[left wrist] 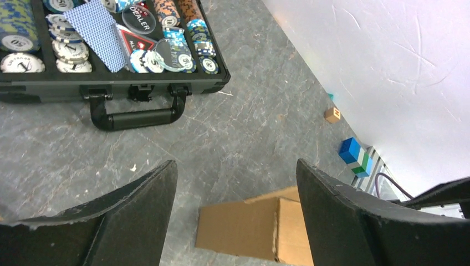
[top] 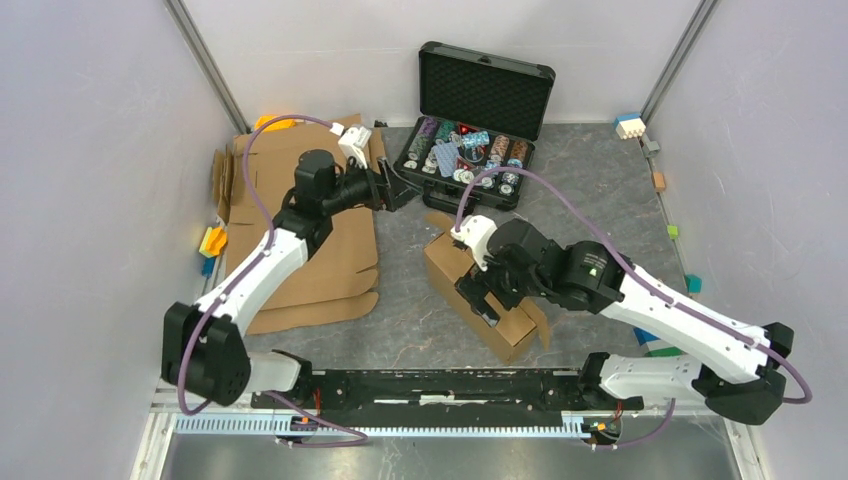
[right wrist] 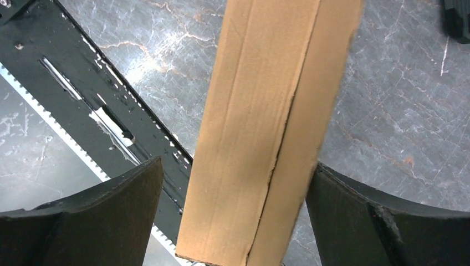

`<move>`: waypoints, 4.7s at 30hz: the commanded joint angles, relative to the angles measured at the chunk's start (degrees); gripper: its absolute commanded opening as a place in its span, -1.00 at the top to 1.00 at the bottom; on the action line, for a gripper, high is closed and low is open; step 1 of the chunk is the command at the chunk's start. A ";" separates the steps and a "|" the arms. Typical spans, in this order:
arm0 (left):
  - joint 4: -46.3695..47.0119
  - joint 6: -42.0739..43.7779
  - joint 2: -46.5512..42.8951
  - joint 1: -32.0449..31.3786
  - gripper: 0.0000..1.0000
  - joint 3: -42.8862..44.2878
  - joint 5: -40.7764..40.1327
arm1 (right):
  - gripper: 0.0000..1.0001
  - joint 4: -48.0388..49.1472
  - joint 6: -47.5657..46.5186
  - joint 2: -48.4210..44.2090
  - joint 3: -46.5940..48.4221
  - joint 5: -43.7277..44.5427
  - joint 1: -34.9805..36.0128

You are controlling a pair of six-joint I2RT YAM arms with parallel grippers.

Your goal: Fold the paper box

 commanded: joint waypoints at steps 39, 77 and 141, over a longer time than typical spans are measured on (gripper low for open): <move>14.04 -4.10 7.87 -2.96 -0.45 -2.95 21.15 | -0.49 -3.17 -0.23 4.66 -0.40 7.14 2.62; -25.93 10.47 1.42 -17.79 0.88 6.93 -13.94 | -0.53 -1.71 -1.72 2.99 -2.74 6.37 1.15; -19.82 11.17 -3.28 -25.15 0.23 -2.41 -26.51 | -0.85 -1.46 -4.45 -0.13 -4.12 9.92 -1.16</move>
